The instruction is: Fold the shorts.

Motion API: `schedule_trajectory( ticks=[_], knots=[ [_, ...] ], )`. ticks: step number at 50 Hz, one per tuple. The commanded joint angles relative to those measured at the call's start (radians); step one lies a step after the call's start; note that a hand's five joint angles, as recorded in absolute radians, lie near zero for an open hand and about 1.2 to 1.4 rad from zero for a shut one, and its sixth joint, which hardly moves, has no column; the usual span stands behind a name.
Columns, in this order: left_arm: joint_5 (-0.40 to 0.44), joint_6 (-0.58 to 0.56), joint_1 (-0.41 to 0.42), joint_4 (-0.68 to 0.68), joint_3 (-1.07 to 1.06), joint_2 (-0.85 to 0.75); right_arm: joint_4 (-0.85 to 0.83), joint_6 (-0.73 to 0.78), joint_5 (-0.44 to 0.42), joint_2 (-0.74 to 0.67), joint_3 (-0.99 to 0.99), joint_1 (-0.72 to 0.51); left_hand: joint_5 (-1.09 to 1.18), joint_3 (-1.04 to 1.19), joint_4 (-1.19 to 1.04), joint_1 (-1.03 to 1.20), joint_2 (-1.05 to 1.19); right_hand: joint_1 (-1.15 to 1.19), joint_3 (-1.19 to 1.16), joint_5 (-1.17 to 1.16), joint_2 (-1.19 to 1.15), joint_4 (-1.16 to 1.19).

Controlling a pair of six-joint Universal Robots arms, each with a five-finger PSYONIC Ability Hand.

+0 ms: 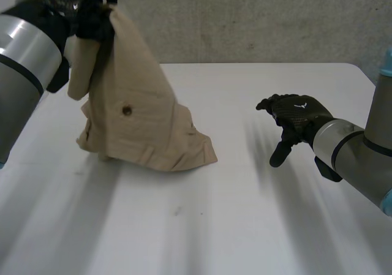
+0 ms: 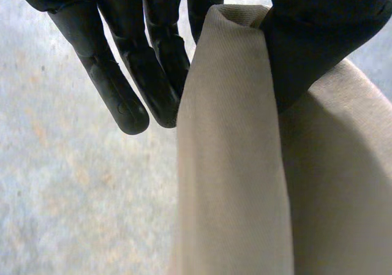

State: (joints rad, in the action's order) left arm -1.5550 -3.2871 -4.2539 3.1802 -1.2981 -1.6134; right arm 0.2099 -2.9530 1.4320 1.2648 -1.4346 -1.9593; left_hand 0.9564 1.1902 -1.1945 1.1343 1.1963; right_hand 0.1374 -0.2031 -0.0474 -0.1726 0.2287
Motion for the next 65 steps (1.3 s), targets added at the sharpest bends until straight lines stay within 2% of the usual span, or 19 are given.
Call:
schedule_trajectory(
  ticks=[1, 10, 18, 23, 29, 35, 41, 43, 44, 45, 51, 59, 65],
  knots=[
    [0.003, -0.002, 0.066, 0.006, 0.042, 0.061, 0.002, -0.012, -0.002, 0.013, 0.008, 0.011, 0.265, 0.206, -0.202, 0.262, 0.2, 0.037, 0.029, 0.047, -0.002, -0.054],
    [-0.013, 0.001, 0.153, 0.009, 0.068, 0.02, 0.005, -0.006, -0.005, 0.038, 0.019, 0.06, 0.265, 0.206, -0.202, 0.262, 0.2, 0.037, 0.029, 0.047, -0.002, -0.054],
    [-0.074, 0.009, 0.207, 0.015, 0.092, -0.054, 0.006, -0.008, -0.001, 0.045, 0.02, 0.057, 0.265, 0.206, -0.202, 0.262, 0.2, 0.037, 0.029, 0.047, -0.002, -0.054],
    [-0.076, 0.009, 0.201, 0.014, 0.108, -0.219, 0.006, -0.006, -0.002, 0.045, 0.02, 0.059, 0.265, 0.206, -0.202, 0.262, 0.2, 0.037, 0.029, 0.047, -0.002, -0.054],
    [-0.068, 0.0, 0.195, 0.058, 0.244, -0.482, 0.005, -0.005, -0.005, 0.041, 0.019, 0.054, 0.263, 0.204, -0.199, 0.259, 0.197, 0.037, 0.029, 0.047, -0.002, -0.054],
    [-0.066, -0.022, 0.164, 0.207, 0.413, -0.666, 0.0, -0.003, 0.004, 0.034, 0.007, 0.051, 0.06, 0.001, 0.003, 0.057, -0.005, 0.037, 0.029, 0.047, -0.002, -0.054],
    [-0.063, -0.098, 0.124, 0.368, 0.566, -0.804, -0.003, 0.0, 0.007, 0.034, 0.002, 0.051, -0.077, -0.137, 0.141, -0.081, -0.143, 0.037, 0.029, 0.047, -0.002, -0.054],
    [-0.062, -0.112, 0.121, 0.391, 0.586, -0.829, -0.004, 0.0, 0.007, 0.034, 0.0, 0.051, -0.355, -0.414, 0.419, -0.358, -0.42, 0.037, 0.029, 0.047, -0.002, -0.054],
    [-0.056, -0.121, 0.121, 0.408, 0.591, -0.842, -0.004, 0.0, 0.007, 0.036, 0.0, 0.051, -0.816, -0.875, 0.879, -0.819, -0.881, 0.037, 0.029, 0.047, -0.002, -0.054],
    [-0.051, -0.126, 0.121, 0.412, 0.588, -0.846, -0.004, 0.0, 0.007, 0.036, -0.001, 0.05, -0.956, -1.016, 1.02, -0.96, -1.022, 0.037, 0.029, 0.047, -0.002, -0.054],
    [-0.007, -0.132, 0.121, 0.422, 0.493, -0.812, -0.01, 0.002, 0.007, 0.042, -0.006, 0.05, -0.956, -1.016, 1.02, -0.96, -1.022, 0.037, 0.029, 0.047, -0.002, -0.054],
    [-0.011, -0.134, 0.109, 0.449, 0.252, -0.608, -0.01, 0.023, -0.007, 0.053, -0.01, 0.046, -0.956, -1.016, 1.02, -0.96, -1.022, 0.037, 0.029, 0.047, -0.002, -0.054],
    [-0.016, -0.132, 0.049, 0.402, 0.045, -0.421, -0.01, 0.171, -0.025, 0.12, -0.05, 0.036, -0.947, -1.006, 1.01, -0.95, -1.012, 0.037, 0.029, 0.047, -0.002, -0.054]
  ],
)
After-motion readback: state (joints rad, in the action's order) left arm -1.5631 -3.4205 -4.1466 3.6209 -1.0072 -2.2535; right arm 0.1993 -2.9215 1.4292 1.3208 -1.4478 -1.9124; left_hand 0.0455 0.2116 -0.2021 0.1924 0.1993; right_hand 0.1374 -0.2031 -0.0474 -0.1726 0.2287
